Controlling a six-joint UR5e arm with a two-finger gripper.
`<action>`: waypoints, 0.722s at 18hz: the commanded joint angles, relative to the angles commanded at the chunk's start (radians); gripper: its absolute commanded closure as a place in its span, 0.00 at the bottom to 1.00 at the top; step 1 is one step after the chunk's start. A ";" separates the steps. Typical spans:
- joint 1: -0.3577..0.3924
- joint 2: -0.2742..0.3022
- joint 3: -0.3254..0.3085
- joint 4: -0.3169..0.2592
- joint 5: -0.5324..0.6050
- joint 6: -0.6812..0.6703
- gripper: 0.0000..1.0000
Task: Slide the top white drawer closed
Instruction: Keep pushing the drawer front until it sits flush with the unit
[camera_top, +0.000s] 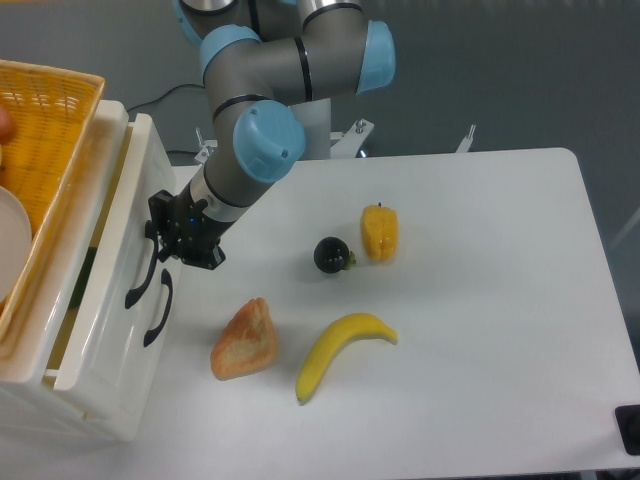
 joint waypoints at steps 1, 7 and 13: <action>-0.005 -0.002 0.000 0.000 0.000 0.000 1.00; -0.015 -0.003 0.000 0.002 0.000 0.000 1.00; -0.025 -0.006 0.000 0.008 0.000 0.000 1.00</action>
